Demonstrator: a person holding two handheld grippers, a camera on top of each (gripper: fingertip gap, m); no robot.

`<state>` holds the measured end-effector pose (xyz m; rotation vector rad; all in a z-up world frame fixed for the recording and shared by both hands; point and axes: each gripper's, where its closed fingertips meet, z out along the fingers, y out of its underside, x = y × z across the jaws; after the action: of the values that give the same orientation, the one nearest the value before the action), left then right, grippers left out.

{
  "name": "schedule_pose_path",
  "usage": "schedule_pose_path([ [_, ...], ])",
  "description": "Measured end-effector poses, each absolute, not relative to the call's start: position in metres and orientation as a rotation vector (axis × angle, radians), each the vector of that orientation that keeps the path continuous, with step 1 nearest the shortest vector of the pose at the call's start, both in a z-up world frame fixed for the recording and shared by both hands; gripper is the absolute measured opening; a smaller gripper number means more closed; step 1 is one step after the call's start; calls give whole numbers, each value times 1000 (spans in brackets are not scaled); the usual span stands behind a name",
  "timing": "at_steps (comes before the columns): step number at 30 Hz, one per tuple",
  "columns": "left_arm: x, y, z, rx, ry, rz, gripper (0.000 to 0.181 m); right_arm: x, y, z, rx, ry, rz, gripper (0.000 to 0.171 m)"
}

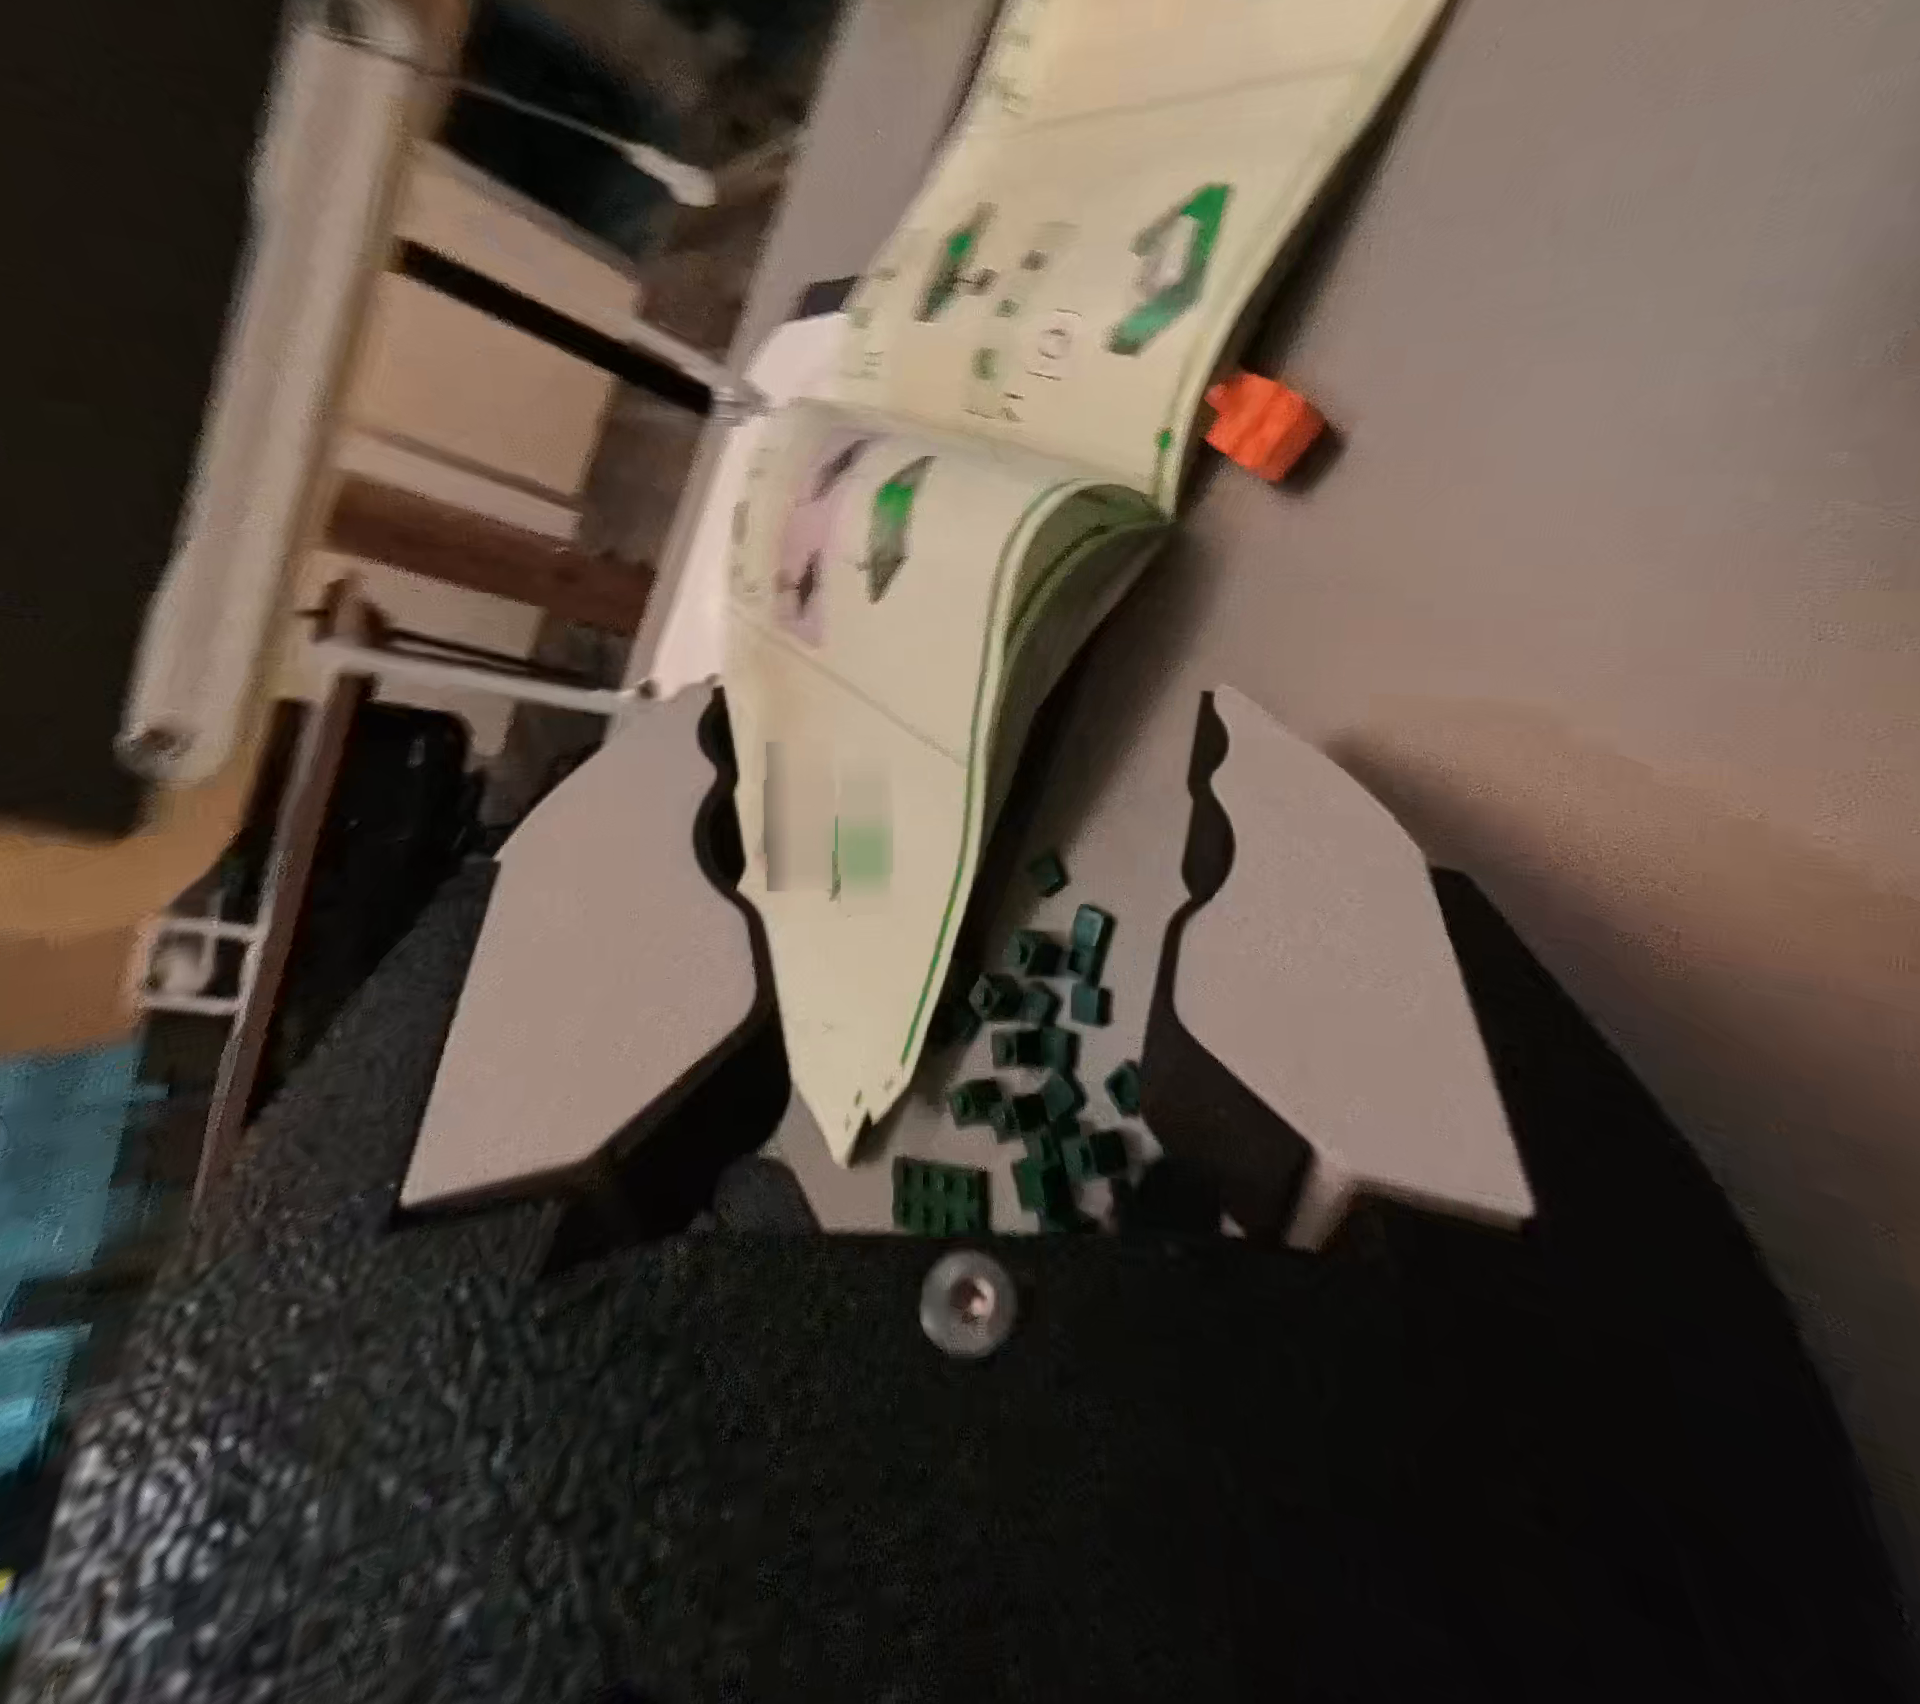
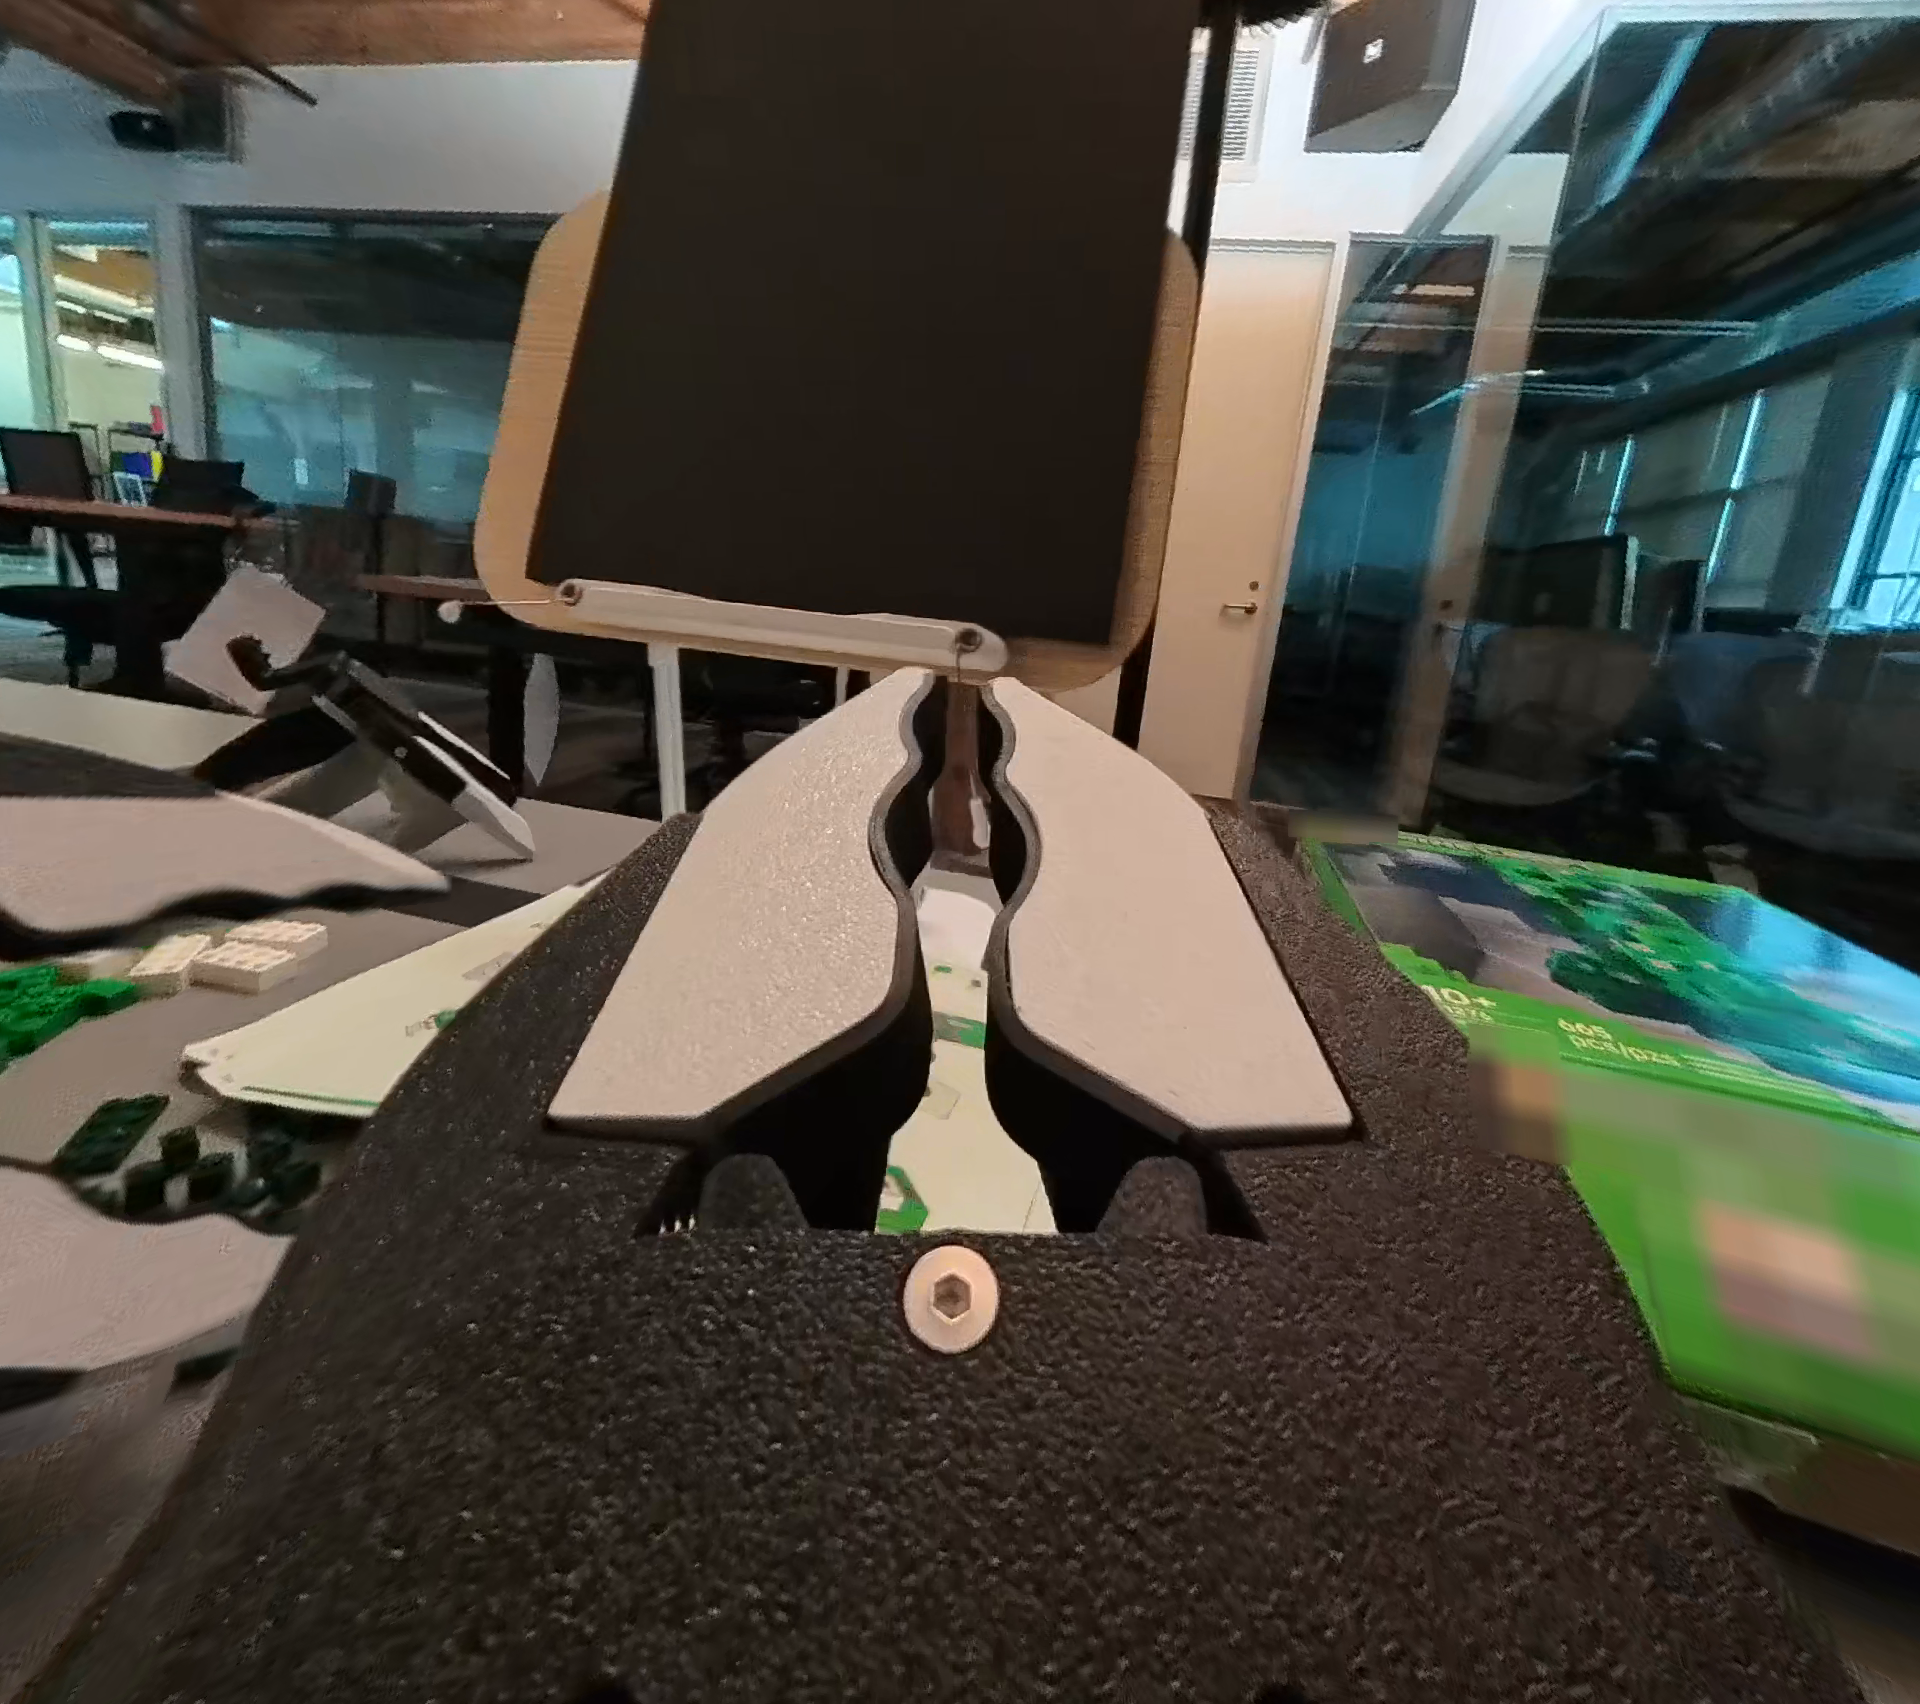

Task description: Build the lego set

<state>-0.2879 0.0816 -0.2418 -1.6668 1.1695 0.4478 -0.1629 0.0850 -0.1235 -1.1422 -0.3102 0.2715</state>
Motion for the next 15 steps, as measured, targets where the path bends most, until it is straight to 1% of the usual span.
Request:
schedule_pose_path([
  [2, -284, 92, -257, -1733, 1306, 406, 87, -158, 86, -122, -1137, -298, 268, 4],
  [5, -283, 107, -263, -1777, 1405, 362, 87, -150, 88, -119, -1133, -282, 245, 4],
  [7, -285, 118, -267, -1793, 1460, 377, 88, -143, 90, -119, -1136, -260, 249, 4],
  [9, -284, 125, -270, -1775, 1516, 412, 86, -138, 92, -119, -1143, -233, 265, 4],
  [12, -282, 135, -266, -1695, 1581, 541, 89, -134, 95, -120, -1152, -208, 293, 4],
  [15, -278, 140, -263, -1546, 1690, 738, 84, -132, 96, -120, -1158, -196, 307, 4],
])
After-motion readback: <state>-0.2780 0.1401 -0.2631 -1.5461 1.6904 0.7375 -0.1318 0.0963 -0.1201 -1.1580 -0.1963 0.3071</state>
